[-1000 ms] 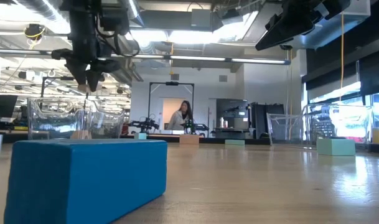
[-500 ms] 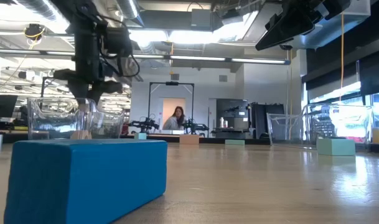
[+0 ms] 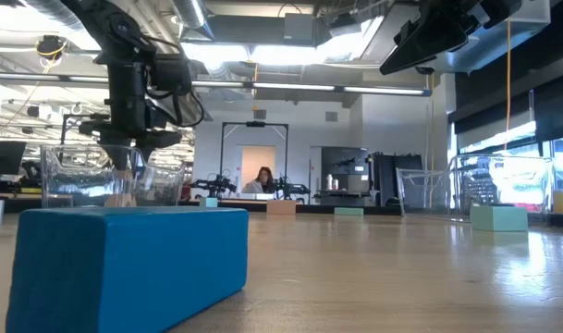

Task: Sort & place blocks by color
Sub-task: Put the bottom brown block into the top left transparent bin

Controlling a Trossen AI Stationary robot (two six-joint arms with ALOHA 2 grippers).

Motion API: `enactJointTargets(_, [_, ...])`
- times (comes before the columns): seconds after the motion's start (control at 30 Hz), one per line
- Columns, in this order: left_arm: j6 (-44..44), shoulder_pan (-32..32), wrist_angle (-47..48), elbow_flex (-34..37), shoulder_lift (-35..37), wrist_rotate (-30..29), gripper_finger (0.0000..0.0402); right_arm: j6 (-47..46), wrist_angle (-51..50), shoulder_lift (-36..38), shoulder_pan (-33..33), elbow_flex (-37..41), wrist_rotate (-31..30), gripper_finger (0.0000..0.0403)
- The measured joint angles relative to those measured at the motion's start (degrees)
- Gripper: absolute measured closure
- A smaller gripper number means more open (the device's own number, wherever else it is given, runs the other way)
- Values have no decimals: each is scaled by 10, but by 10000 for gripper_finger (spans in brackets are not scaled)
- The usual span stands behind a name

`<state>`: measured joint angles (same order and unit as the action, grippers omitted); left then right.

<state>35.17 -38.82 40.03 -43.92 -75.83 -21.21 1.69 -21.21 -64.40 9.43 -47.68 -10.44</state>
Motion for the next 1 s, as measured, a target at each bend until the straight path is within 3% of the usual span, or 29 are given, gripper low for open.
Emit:
enactJointTargets(0.37, [-17, -2, -12, 0, 0, -7, 272, 0, 0, 0, 0, 0, 0, 302])
enactJointTargets(0.63, [-85, -14, -13, 0, 0, 72, 253, 0, 0, 0, 0, 0, 0, 302])
enactJointTargets(1.0, [-84, -22, -12, 0, 0, 105, 249, 0, 0, 0, 0, 0, 0, 302])
